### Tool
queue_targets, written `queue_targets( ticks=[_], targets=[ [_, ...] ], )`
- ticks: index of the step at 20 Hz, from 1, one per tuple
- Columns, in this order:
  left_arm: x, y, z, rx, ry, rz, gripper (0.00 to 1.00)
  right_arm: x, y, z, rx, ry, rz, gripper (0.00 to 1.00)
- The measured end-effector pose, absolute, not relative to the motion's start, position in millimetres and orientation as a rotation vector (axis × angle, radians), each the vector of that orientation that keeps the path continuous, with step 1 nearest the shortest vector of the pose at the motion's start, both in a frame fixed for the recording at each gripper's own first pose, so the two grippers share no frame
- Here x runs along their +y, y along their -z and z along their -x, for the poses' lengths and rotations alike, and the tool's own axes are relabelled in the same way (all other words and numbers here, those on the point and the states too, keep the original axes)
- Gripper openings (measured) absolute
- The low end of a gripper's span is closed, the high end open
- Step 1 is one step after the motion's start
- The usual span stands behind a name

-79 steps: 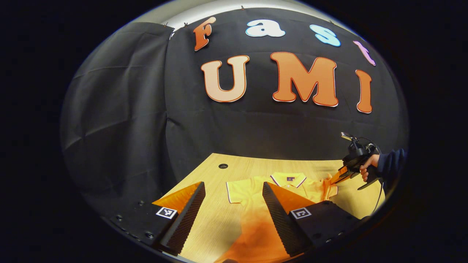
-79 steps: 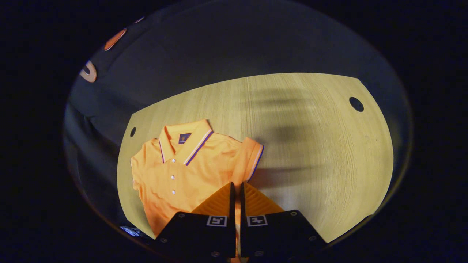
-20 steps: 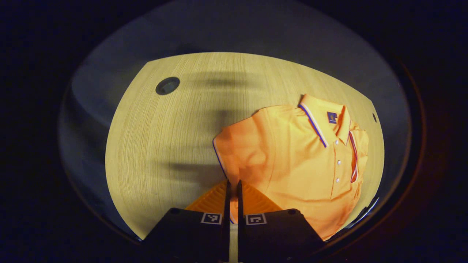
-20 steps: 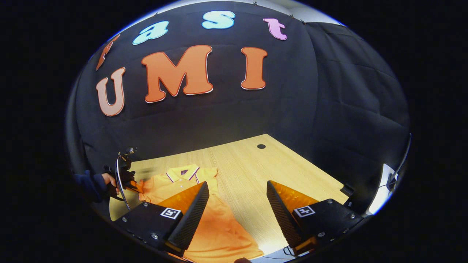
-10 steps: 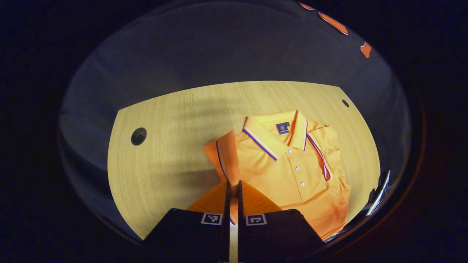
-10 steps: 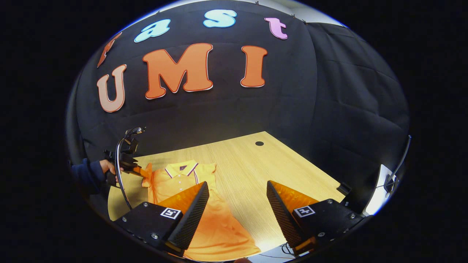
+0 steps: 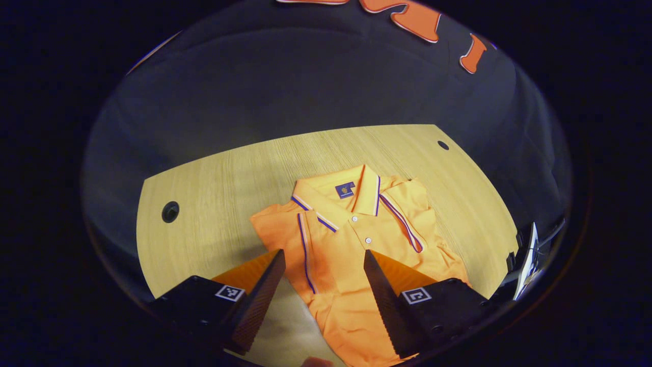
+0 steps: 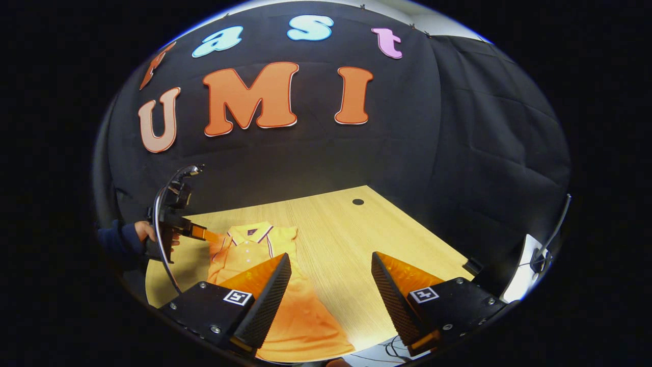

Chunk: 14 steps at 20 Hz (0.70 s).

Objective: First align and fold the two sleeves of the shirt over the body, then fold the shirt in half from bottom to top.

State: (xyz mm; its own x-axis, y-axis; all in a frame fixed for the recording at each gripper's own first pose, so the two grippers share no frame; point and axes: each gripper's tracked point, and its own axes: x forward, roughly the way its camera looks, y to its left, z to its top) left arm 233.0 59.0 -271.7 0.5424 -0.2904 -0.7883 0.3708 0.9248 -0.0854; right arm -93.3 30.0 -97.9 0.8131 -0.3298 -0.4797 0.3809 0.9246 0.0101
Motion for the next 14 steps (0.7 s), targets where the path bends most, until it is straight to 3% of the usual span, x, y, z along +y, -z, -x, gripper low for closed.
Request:
queue_targets(
  ticks=[14],
  targets=[
    [79.1,77.2,-72.8,0.23,0.23,0.033,0.95,44.6,63.8,99.1,0.275,0.08,0.073,0.97]
  ],
)
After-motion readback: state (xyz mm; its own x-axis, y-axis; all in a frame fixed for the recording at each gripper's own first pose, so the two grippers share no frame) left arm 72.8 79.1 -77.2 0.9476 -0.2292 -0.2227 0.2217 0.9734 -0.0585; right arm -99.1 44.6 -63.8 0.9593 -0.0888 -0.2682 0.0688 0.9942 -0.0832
